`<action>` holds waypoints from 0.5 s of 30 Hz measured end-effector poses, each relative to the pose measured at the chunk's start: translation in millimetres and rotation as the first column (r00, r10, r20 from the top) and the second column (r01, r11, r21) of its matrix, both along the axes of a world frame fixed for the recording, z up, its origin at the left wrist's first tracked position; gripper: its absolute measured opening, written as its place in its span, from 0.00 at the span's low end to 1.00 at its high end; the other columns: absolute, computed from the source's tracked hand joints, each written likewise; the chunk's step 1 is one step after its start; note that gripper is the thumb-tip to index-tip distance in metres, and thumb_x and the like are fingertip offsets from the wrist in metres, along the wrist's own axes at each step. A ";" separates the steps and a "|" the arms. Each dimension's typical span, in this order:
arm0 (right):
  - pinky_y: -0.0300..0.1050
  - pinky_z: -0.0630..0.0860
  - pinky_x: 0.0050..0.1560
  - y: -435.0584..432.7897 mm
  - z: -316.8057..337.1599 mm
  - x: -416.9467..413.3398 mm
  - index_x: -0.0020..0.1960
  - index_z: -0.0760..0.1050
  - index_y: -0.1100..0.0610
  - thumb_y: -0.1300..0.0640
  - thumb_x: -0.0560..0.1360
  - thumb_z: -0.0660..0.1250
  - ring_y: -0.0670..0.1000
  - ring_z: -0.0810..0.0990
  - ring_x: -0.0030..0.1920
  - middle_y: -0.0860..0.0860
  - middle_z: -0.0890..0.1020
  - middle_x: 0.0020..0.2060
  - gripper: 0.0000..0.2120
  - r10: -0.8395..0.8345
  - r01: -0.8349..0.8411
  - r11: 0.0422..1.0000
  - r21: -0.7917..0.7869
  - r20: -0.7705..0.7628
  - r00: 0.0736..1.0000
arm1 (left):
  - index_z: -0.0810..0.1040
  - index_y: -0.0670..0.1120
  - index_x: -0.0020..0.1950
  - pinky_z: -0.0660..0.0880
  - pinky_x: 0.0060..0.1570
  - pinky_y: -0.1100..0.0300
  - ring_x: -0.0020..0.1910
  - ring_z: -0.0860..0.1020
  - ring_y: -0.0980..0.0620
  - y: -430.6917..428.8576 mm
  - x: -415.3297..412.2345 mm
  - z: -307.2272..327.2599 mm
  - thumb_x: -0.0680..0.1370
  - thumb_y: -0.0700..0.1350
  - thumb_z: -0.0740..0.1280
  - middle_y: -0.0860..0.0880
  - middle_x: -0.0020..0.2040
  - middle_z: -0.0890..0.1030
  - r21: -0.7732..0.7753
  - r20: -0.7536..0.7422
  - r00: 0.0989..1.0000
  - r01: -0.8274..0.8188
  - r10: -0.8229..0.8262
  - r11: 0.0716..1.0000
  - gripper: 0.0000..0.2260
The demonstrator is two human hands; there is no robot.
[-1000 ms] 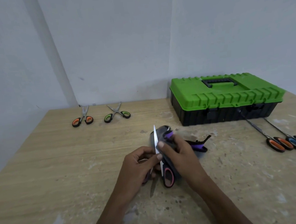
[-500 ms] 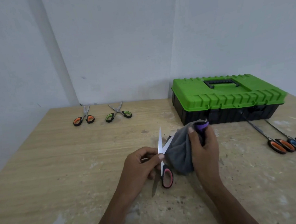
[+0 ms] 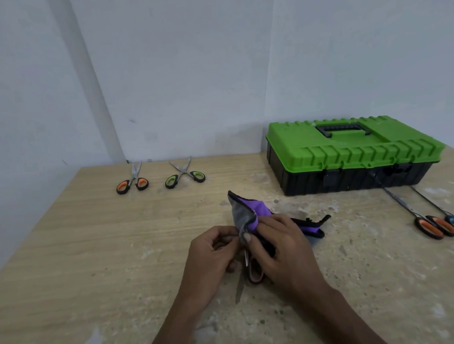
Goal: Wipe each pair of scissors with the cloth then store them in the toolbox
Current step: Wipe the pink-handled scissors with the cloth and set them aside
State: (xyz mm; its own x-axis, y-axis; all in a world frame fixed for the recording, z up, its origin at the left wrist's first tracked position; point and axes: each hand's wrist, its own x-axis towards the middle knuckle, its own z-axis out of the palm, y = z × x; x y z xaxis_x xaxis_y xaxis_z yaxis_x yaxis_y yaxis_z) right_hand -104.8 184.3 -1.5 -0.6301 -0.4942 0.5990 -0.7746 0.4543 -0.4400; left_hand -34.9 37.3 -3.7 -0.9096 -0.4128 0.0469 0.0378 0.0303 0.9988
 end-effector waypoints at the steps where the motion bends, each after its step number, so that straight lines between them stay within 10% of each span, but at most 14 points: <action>1: 0.48 0.73 0.49 1.0 0.5 -2.2 0.48 0.80 0.52 0.51 0.80 0.64 0.47 0.73 0.49 0.42 0.81 0.44 0.08 -0.032 0.032 0.999 0.001 -0.002 0.999 | 0.85 0.46 0.53 0.77 0.33 0.62 0.31 0.79 0.57 1.0 0.0 0.3 0.77 0.40 0.73 0.47 0.43 0.87 -0.005 -0.002 1.000 0.021 -0.021 1.000 0.05; 9: 0.44 0.73 0.56 5.2 -0.3 2.3 0.58 0.82 0.49 0.49 0.80 0.64 0.46 0.74 0.55 0.39 0.82 0.54 0.11 0.055 -0.058 0.996 0.070 0.034 0.998 | 0.85 0.46 0.53 0.76 0.30 0.62 0.35 0.79 0.49 -5.8 -0.7 -1.9 0.78 0.39 0.73 0.45 0.46 0.87 0.005 0.030 0.999 -0.029 0.029 1.000 0.06; 15: 0.52 0.76 0.47 13.2 -8.4 -24.0 0.50 0.83 0.52 0.54 0.79 0.68 0.50 0.74 0.47 0.44 0.84 0.45 0.06 -0.217 0.217 0.976 -0.025 0.007 0.976 | 0.85 0.47 0.52 0.77 0.33 0.62 0.33 0.81 0.59 -1.0 2.0 -0.1 0.77 0.41 0.74 0.47 0.42 0.87 -0.081 0.030 0.999 -0.007 0.009 0.997 0.05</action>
State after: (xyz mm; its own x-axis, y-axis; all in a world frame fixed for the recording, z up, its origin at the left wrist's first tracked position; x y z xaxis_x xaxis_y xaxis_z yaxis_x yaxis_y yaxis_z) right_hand -128.7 197.5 -9.8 -0.7233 -0.3299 0.6066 -0.6567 0.6001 -0.4567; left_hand -32.9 36.3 -3.8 -0.9078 -0.4161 0.0523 0.0065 0.1109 0.9938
